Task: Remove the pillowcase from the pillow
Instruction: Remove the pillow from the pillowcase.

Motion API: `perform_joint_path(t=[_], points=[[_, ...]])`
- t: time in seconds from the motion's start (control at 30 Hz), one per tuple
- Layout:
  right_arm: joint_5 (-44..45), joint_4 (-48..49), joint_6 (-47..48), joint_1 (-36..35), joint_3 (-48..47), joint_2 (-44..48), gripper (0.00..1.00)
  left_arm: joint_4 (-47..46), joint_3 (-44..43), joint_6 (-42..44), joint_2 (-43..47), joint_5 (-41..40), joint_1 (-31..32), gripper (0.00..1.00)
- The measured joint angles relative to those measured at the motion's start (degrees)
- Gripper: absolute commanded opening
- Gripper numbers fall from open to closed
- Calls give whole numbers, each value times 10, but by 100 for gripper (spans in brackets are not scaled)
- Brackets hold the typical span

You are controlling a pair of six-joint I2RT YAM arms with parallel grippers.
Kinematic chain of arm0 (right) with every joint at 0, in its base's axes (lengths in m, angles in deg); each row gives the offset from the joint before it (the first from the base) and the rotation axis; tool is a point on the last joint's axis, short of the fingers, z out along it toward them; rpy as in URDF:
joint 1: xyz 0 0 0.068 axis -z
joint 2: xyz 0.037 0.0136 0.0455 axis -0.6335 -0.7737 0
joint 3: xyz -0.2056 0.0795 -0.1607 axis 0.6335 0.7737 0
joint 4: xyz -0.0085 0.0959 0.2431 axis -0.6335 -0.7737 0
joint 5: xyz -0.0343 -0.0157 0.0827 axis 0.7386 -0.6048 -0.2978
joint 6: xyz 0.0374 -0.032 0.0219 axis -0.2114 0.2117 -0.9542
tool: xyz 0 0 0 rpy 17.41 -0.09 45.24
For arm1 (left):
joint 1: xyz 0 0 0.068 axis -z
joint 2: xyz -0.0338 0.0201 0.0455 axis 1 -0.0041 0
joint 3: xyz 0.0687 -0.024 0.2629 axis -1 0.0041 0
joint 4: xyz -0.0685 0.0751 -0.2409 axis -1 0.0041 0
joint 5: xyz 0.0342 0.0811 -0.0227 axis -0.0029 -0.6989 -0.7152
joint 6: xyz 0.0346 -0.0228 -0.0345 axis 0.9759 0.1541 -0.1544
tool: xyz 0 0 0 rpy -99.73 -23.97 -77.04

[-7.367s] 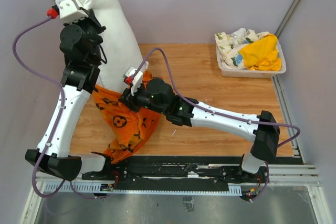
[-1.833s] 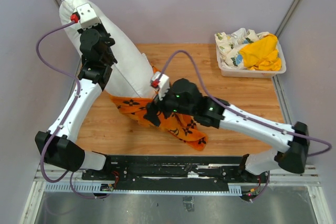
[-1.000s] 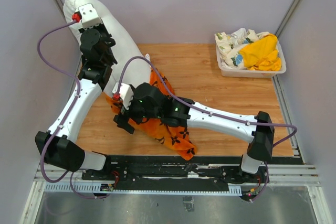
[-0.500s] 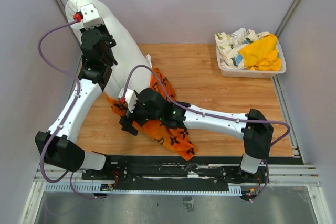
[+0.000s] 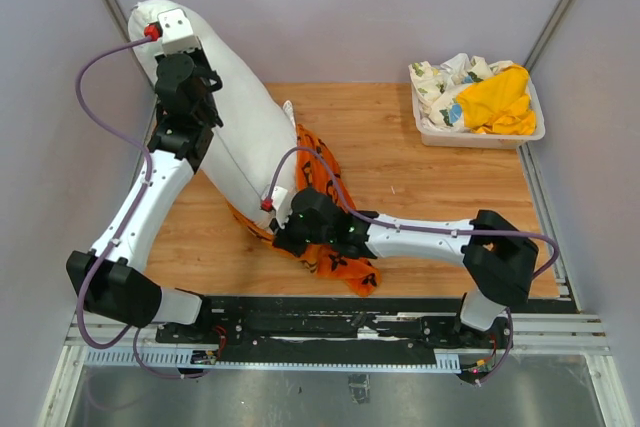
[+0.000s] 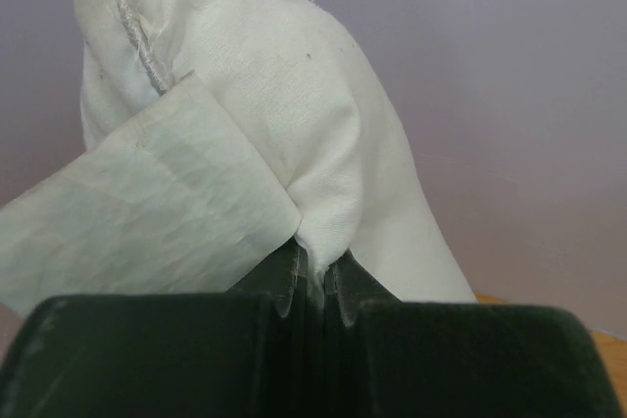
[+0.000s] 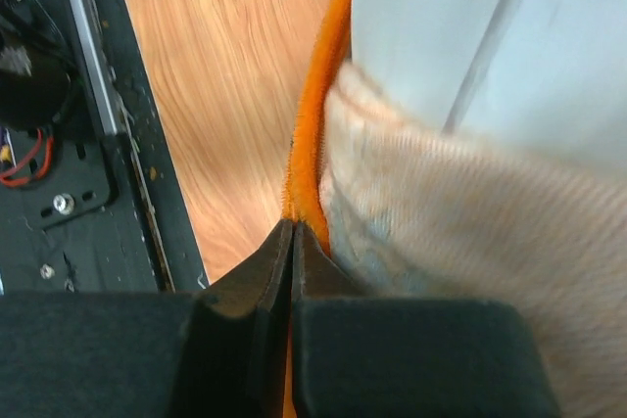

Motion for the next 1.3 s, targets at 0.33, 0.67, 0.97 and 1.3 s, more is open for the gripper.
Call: perform_joint_path(t=[0.33,0.67,0.97,1.3], points=[[-11,-51,-20,0,70,78,98,21,-4,-13,7,48,-19,10],[-167,-10,-58,141,17,298,98,-10,24,-24,47,165,-27,7],[-215,93,-177,309,-31,174,99,31,14,-73,47,225,-30,3],[-299,204,-366,428,-87,-50,99,73,1,-100,57,268,-30,0]])
